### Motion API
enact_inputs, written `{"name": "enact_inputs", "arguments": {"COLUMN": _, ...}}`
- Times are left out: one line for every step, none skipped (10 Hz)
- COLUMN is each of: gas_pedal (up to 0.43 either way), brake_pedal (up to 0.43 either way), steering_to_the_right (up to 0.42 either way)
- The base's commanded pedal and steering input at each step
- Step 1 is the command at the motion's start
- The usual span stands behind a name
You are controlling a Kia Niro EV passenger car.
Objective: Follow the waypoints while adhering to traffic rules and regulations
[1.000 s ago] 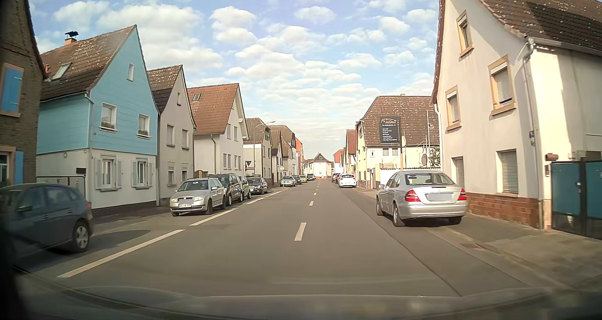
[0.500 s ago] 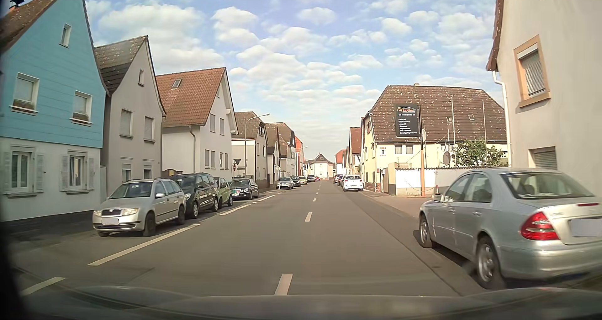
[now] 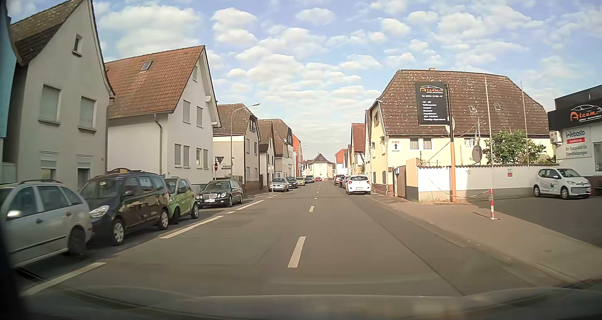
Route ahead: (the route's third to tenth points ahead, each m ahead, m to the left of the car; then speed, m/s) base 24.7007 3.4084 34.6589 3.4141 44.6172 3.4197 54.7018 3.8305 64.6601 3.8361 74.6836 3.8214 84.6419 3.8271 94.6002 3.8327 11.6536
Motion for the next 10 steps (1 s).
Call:
{"name": "enact_inputs", "arguments": {"gas_pedal": 0.028, "brake_pedal": 0.012, "steering_to_the_right": 0.001}}
{"name": "enact_inputs", "arguments": {"gas_pedal": 0.028, "brake_pedal": 0.018, "steering_to_the_right": 0.002}}
{"name": "enact_inputs", "arguments": {"gas_pedal": 0.02, "brake_pedal": 0.018, "steering_to_the_right": 0.003}}
{"name": "enact_inputs", "arguments": {"gas_pedal": 0.02, "brake_pedal": 0.018, "steering_to_the_right": 0.004}}
{"name": "enact_inputs", "arguments": {"gas_pedal": 0.008, "brake_pedal": 0.012, "steering_to_the_right": 0.005}}
{"name": "enact_inputs", "arguments": {"gas_pedal": 0.0, "brake_pedal": 0.018, "steering_to_the_right": 0.005}}
{"name": "enact_inputs", "arguments": {"gas_pedal": 0.0, "brake_pedal": 0.018, "steering_to_the_right": 0.005}}
{"name": "enact_inputs", "arguments": {"gas_pedal": 0.0, "brake_pedal": 0.018, "steering_to_the_right": 0.005}}
{"name": "enact_inputs", "arguments": {"gas_pedal": 0.0, "brake_pedal": 0.018, "steering_to_the_right": 0.005}}
{"name": "enact_inputs", "arguments": {"gas_pedal": 0.0, "brake_pedal": 0.018, "steering_to_the_right": 0.005}}
